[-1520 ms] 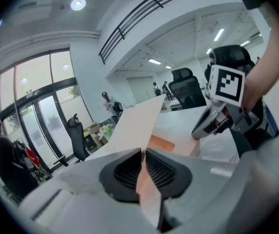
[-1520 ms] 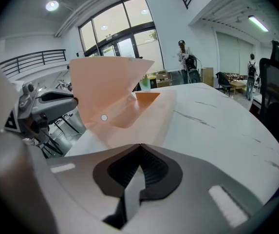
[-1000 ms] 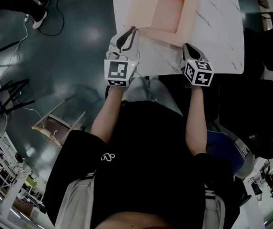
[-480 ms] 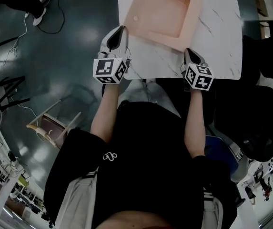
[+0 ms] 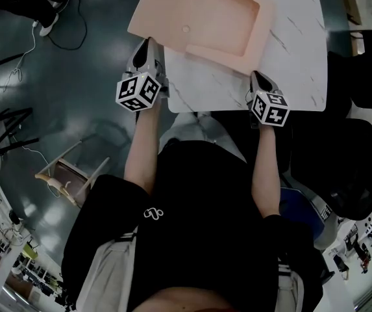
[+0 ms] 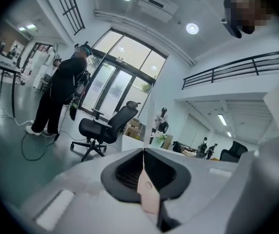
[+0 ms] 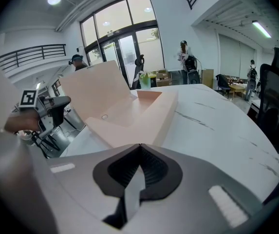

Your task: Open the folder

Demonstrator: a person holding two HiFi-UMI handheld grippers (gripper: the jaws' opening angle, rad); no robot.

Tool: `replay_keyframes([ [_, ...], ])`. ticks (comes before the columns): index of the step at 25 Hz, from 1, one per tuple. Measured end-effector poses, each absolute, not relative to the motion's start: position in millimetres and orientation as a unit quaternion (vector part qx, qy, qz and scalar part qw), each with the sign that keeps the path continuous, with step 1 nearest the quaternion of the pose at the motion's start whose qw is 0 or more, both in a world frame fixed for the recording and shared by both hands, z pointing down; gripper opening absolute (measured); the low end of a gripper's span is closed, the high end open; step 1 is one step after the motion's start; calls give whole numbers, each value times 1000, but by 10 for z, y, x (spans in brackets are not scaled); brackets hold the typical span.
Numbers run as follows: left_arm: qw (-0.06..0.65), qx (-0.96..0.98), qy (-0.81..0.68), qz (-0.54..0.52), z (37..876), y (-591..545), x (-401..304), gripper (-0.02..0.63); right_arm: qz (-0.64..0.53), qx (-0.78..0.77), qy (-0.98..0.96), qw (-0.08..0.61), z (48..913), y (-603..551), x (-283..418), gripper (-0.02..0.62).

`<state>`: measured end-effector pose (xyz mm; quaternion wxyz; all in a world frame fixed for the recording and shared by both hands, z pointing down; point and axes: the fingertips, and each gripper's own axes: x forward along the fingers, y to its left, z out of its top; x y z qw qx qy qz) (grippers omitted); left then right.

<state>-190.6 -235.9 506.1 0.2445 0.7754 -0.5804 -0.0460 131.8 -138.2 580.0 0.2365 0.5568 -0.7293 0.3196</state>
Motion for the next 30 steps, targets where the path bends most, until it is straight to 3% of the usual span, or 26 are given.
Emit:
replay_keyframes([
  [13,309,721,-613,-90,5413,-2497,-2298,6,319,556,-729,239,5813,-1391,1335,0],
  [30,329,723,-599,-103,5451,-2533,-2364,6,320,555,-729,239,5816,-1388,1318,0],
])
